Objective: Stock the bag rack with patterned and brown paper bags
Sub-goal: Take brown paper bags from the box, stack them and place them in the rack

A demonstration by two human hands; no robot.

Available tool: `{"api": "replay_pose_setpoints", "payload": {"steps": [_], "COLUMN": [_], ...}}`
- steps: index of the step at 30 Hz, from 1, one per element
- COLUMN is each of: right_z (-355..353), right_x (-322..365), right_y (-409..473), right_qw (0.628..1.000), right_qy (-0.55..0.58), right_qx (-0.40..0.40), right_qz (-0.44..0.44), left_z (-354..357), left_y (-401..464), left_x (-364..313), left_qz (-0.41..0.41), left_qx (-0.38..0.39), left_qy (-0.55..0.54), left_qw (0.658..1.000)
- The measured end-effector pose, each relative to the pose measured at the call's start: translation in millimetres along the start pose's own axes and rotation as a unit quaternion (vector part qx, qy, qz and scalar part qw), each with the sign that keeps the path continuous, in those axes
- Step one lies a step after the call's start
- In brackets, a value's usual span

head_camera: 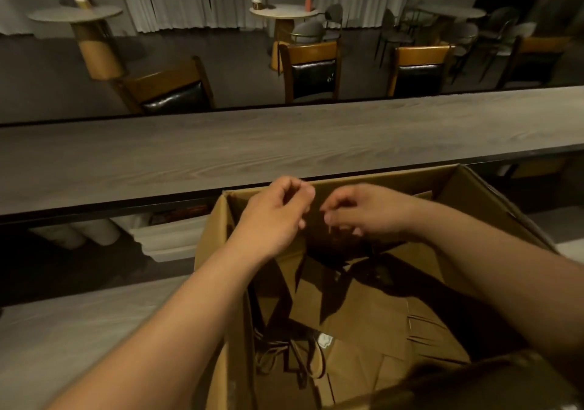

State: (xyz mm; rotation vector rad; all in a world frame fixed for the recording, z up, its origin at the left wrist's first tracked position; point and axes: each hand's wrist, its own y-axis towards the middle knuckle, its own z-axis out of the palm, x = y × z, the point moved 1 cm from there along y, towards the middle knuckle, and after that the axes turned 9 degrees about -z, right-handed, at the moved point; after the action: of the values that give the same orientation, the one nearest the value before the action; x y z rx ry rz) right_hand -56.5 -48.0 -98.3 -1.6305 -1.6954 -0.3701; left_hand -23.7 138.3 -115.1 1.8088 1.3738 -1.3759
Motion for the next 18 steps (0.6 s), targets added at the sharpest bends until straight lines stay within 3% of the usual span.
{"api": "replay_pose_setpoints", "payload": {"steps": [3,6,12,18], "right_z": [14,44,88,93], "right_x": [-56,-105,-164,-176], "right_y": [28,52,69,64], "right_qw": [0.983,0.947,0.926,0.905], "right_qy": [-0.115,-0.219,-0.241,-0.227], "right_qx": [0.134,0.221,0.270,0.336], "right_qz": [0.056,0.083,0.111,0.125], "left_z": [3,0,0,-3], "left_y": [10,16,21,24], "left_x": [4,4,10,9], "left_qz": [-0.005,-0.030,-0.052,-0.071], "left_qx": [-0.009,-0.019,-0.013,0.003], "left_qy": [0.129,0.146,0.174,0.178], "left_qw": [0.992,0.989,0.983,0.981]}}
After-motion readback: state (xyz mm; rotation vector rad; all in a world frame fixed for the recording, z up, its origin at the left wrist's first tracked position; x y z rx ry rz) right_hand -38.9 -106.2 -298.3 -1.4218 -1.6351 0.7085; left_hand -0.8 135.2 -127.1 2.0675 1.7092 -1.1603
